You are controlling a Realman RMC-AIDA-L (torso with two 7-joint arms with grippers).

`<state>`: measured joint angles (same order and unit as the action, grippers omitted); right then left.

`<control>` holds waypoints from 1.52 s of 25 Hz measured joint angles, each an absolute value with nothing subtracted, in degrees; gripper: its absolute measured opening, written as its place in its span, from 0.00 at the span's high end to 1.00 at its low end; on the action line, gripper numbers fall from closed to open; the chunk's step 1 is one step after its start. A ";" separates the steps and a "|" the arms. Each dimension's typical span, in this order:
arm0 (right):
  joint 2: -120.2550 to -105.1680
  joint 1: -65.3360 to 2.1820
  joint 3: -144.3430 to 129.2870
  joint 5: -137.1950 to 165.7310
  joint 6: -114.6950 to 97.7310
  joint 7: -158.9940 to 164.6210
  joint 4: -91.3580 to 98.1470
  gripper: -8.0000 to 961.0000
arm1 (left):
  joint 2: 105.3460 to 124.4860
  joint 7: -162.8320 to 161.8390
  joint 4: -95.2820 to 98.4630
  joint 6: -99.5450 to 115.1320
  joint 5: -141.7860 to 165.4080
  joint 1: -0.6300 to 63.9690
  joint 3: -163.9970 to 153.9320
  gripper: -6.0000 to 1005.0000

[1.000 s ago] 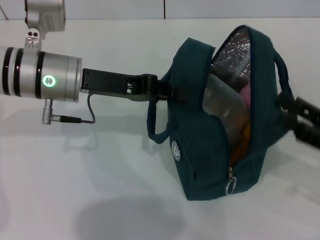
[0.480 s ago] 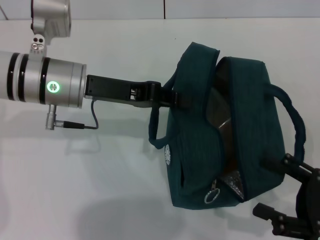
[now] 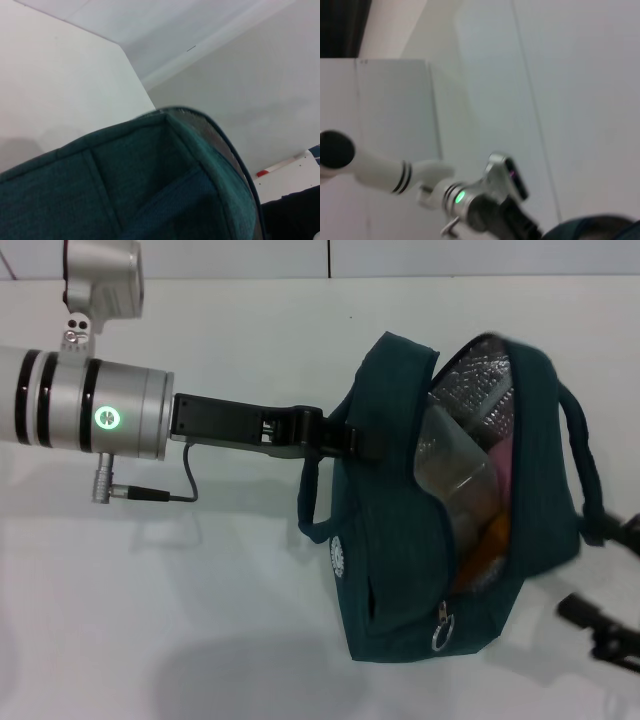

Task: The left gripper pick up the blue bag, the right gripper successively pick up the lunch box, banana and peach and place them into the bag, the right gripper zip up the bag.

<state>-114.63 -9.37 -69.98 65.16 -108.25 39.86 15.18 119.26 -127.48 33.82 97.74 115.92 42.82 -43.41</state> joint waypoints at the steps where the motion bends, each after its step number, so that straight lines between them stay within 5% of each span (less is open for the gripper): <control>1: -114.58 -9.08 -68.62 65.19 -109.07 39.67 15.06 0.08 | 119.26 -127.44 33.75 97.74 115.92 42.80 -43.41 0.95; 10: -114.07 -8.47 -63.01 66.76 -115.59 39.86 14.94 0.08 | 119.26 -127.36 33.73 97.80 115.92 42.80 -43.42 0.95; 25: -115.28 -11.22 -65.94 81.59 -103.94 38.42 12.47 0.08 | 119.26 -127.68 33.75 97.82 115.77 43.04 -43.42 0.95; 38: -115.99 -18.89 -68.85 81.39 -97.94 40.39 8.20 0.09 | 119.14 -127.48 32.39 97.99 112.88 42.36 -43.37 0.95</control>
<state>-115.99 -18.89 -68.85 81.39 -97.94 40.39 8.20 119.14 -127.48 32.39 97.99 112.88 42.36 -43.37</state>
